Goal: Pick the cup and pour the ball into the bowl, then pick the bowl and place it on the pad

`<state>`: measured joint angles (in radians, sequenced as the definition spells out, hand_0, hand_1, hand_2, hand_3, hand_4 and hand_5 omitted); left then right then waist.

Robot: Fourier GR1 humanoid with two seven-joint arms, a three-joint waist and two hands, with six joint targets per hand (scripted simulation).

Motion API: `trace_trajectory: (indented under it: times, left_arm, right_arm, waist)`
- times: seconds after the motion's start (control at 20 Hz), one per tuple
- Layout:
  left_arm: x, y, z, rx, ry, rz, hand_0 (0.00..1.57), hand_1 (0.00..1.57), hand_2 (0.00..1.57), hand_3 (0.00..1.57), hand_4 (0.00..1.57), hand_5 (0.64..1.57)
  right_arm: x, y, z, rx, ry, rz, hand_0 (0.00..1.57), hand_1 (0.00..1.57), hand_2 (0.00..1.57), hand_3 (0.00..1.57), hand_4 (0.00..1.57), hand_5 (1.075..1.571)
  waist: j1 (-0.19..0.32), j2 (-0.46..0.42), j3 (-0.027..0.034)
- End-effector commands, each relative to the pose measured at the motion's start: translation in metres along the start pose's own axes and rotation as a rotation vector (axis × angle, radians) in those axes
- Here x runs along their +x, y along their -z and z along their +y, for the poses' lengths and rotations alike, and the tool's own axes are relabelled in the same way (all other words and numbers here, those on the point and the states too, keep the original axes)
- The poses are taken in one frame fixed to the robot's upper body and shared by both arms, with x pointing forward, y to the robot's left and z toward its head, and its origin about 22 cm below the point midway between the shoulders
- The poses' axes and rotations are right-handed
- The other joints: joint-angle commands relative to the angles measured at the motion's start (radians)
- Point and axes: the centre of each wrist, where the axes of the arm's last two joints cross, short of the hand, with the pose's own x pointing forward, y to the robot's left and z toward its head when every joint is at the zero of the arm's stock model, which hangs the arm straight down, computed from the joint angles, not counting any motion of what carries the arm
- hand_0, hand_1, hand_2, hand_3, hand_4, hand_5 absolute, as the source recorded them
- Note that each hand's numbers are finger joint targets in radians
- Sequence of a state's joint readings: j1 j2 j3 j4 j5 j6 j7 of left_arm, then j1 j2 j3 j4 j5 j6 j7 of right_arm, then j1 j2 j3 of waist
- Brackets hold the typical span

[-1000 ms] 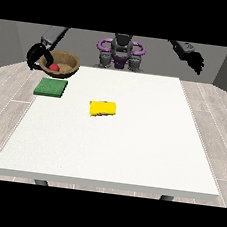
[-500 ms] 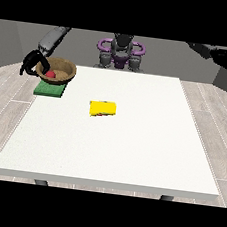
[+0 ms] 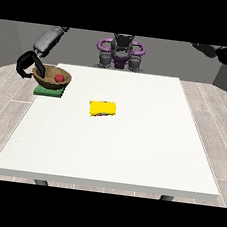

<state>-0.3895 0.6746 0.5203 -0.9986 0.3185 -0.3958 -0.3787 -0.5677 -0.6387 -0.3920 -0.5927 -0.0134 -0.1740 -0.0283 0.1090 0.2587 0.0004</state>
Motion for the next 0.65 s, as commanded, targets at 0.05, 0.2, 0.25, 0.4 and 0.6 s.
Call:
trace_trajectory:
  times: [0.05,0.2,0.25,0.4,0.6]
  left_arm:
    - [-0.007,-0.011,0.013,0.019,0.001,-0.004,0.00,0.00,0.00,0.00,1.18,1.551]
    - [-0.004,0.003,-0.025,-0.038,-0.003,0.024,0.00,0.00,0.00,0.00,1.16,1.547]
    - [-0.024,-0.011,-0.045,-0.076,0.018,0.104,0.00,0.00,0.00,0.00,1.08,1.567]
    - [-0.015,0.008,-0.104,-0.142,-0.050,0.142,0.00,0.00,0.00,0.00,0.90,1.559]
    - [-0.053,-0.024,-0.100,-0.130,-0.021,0.364,0.00,0.00,0.00,0.00,0.90,1.559]
  right_arm:
    - [-0.003,0.001,-0.004,0.063,0.010,0.004,0.00,0.00,0.42,0.65,0.00,1.460]
    - [0.014,0.009,-0.009,0.045,0.018,0.042,0.00,0.00,0.14,0.09,0.00,1.370]
    - [0.008,0.006,-0.004,0.085,-0.032,0.093,0.00,0.00,0.00,0.12,0.00,1.369]
    - [-0.006,0.004,-0.001,0.080,-0.076,0.130,0.00,0.00,0.00,0.00,0.00,1.354]
    - [0.038,0.001,0.051,0.266,-0.006,0.061,0.00,0.00,0.00,0.00,0.48,1.434]
  waist:
    - [-0.020,0.001,-0.0002]
    - [0.010,-0.042,0.0007]
    - [-0.008,-0.120,0.0004]
    - [0.006,-0.209,0.0020]
    - [-0.050,-0.382,-0.0016]
